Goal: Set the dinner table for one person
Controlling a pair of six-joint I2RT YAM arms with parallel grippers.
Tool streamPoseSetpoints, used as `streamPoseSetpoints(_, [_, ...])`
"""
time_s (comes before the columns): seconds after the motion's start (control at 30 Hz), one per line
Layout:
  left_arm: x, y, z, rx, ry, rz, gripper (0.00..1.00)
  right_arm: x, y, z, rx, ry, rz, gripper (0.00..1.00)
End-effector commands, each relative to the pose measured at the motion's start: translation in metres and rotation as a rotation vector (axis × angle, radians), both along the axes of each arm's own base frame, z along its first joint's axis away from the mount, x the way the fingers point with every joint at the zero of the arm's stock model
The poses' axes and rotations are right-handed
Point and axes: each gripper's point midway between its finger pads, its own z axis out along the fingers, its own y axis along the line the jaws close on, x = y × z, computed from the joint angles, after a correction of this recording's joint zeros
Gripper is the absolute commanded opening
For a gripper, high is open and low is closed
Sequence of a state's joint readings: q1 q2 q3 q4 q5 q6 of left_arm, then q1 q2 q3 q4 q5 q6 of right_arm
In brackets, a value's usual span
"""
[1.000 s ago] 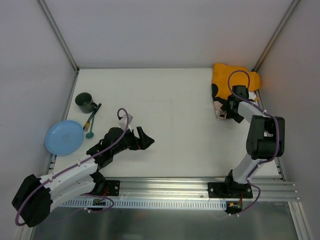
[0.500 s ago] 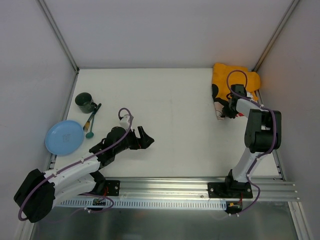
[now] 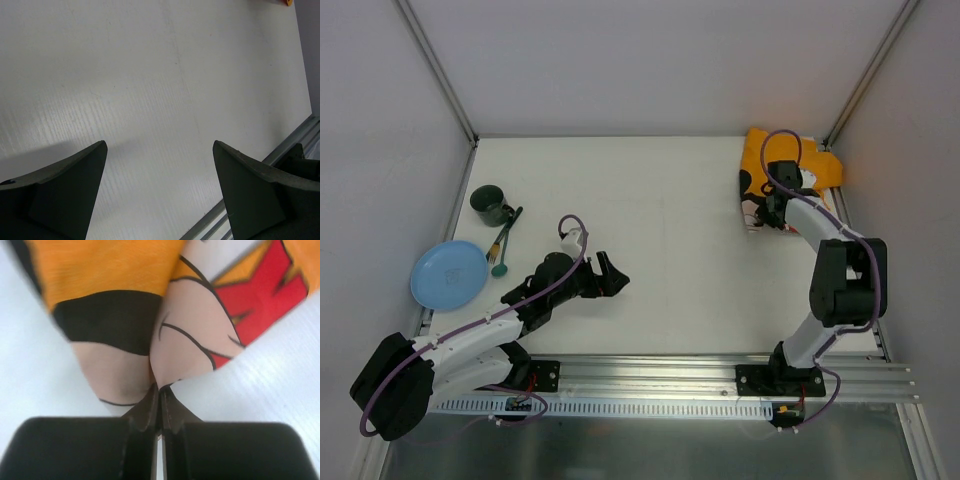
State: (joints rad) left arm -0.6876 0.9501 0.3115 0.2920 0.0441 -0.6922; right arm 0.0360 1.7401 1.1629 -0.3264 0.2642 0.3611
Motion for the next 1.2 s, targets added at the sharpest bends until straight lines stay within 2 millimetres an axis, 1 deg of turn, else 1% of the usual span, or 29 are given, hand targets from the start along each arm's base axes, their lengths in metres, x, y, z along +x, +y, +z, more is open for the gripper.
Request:
streamPoseSetpoints(0.0, [0.009,-0.012,0.031,-0.053,-0.084,-0.025,0.88,-0.019,0.035,0.074,-0.084,-0.119,0.104,0.00])
streamPoseSetpoints(0.03, [0.009,-0.012,0.031,-0.049,-0.084,-0.025,0.88,-0.024,0.044,0.082,-0.089,-0.135,0.121,0.00])
streamPoseSetpoints(0.07, [0.011,-0.013,0.038,-0.054,-0.098,-0.025,0.89,-0.034,0.061,0.096,-0.107,-0.163,0.160,0.00])
streamPoseSetpoints(0.1, [0.012,-0.013,0.041,-0.052,-0.106,-0.025,0.89,-0.041,0.070,0.099,-0.110,-0.171,0.182,0.00])
streamPoseSetpoints(0.13, [0.013,-0.012,0.042,-0.043,-0.104,-0.021,0.89,-0.049,0.089,0.103,-0.113,-0.184,0.220,0.00])
streamPoseSetpoints(0.17, [0.014,-0.012,0.047,-0.044,-0.113,-0.021,0.89,-0.058,0.095,0.108,-0.112,-0.188,0.235,0.00])
streamPoseSetpoints(0.2, [0.014,-0.012,0.048,-0.041,-0.114,-0.021,0.89,-0.065,0.102,0.107,-0.117,-0.184,0.253,0.00])
streamPoseSetpoints(0.23, [0.014,-0.010,0.047,-0.031,-0.108,-0.016,0.89,-0.073,0.118,0.106,-0.111,-0.186,0.280,0.00])
streamPoseSetpoints(0.3, [0.014,-0.010,0.050,-0.034,-0.111,-0.012,0.89,-0.088,0.130,0.094,-0.110,-0.162,0.306,0.00])
streamPoseSetpoints(0.37, [0.012,-0.006,0.050,-0.036,-0.111,-0.002,0.89,-0.099,0.157,0.083,-0.075,-0.166,0.347,0.00])
streamPoseSetpoints(0.4, [0.011,-0.005,0.050,-0.037,-0.112,0.001,0.89,-0.105,0.166,0.066,-0.070,-0.132,0.366,0.00])
streamPoseSetpoints(0.43, [0.011,-0.004,0.050,-0.040,-0.112,0.005,0.89,-0.112,0.183,0.057,-0.058,-0.119,0.405,0.00])
streamPoseSetpoints(0.47, [0.009,-0.003,0.045,-0.035,-0.094,0.009,0.89,-0.111,0.194,0.051,-0.042,-0.119,0.411,0.00])
streamPoseSetpoints(0.5, [0.008,-0.003,0.042,-0.033,-0.085,0.006,0.89,-0.113,0.203,0.032,-0.063,-0.069,0.429,0.00])
streamPoseSetpoints(0.53, [0.006,-0.004,0.033,-0.022,-0.058,0.002,0.89,-0.111,0.222,0.034,-0.051,-0.075,0.461,0.00])
streamPoseSetpoints(0.57, [0.002,-0.007,0.029,-0.038,-0.026,-0.011,0.89,-0.109,0.232,0.030,-0.053,-0.059,0.477,0.00])
streamPoseSetpoints(0.6, [0.002,-0.013,0.023,-0.056,-0.009,-0.024,0.89,-0.102,0.251,0.024,-0.045,-0.036,0.502,0.00])
streamPoseSetpoints(0.63, [-0.004,-0.016,0.012,-0.081,0.034,-0.033,0.89,-0.103,0.266,0.023,-0.040,-0.030,0.537,0.00])
streamPoseSetpoints(0.7, [-0.010,-0.029,0.008,-0.144,0.059,-0.072,0.88,-0.098,0.288,0.024,-0.043,-0.036,0.589,0.00])
streamPoseSetpoints(0.73, [-0.016,-0.027,-0.003,-0.147,0.087,-0.070,0.86,-0.093,0.311,0.028,-0.039,-0.043,0.627,0.00])
streamPoseSetpoints(0.8, [-0.016,-0.025,-0.007,-0.175,0.093,-0.025,0.86,-0.087,0.326,0.032,-0.055,-0.038,0.677,0.00])
streamPoseSetpoints(0.83, [-0.020,-0.021,-0.012,-0.176,0.095,-0.012,0.86,-0.089,0.336,0.024,-0.057,-0.013,0.713,0.00])
streamPoseSetpoints(0.87, [-0.021,-0.017,-0.013,-0.179,0.090,0.004,0.86,-0.082,0.348,0.035,-0.041,-0.038,0.733,0.00])
streamPoseSetpoints(0.9, [-0.018,-0.012,-0.013,-0.173,0.076,0.035,0.86,-0.081,0.352,0.038,-0.054,-0.038,0.766,0.24])
streamPoseSetpoints(0.93, [-0.019,-0.007,-0.011,-0.170,0.061,0.043,0.87,-0.083,0.349,0.039,-0.088,-0.027,0.770,0.53])
streamPoseSetpoints(1.0, [-0.017,-0.003,-0.006,-0.147,0.024,0.045,0.88,-0.083,0.345,0.050,-0.125,-0.049,0.769,0.99])
streamPoseSetpoints(1.03, [-0.017,-0.001,-0.003,-0.133,0.006,0.040,0.88,-0.083,0.338,0.053,-0.156,-0.057,0.754,0.99])
streamPoseSetpoints(1.07, [-0.016,-0.002,-0.001,-0.130,-0.001,0.037,0.89,-0.084,0.333,0.065,-0.153,-0.081,0.744,0.99])
streamPoseSetpoints(1.17, [-0.014,-0.006,-0.002,-0.125,0.014,0.029,0.89,-0.093,0.309,0.072,-0.186,-0.094,0.704,1.00])
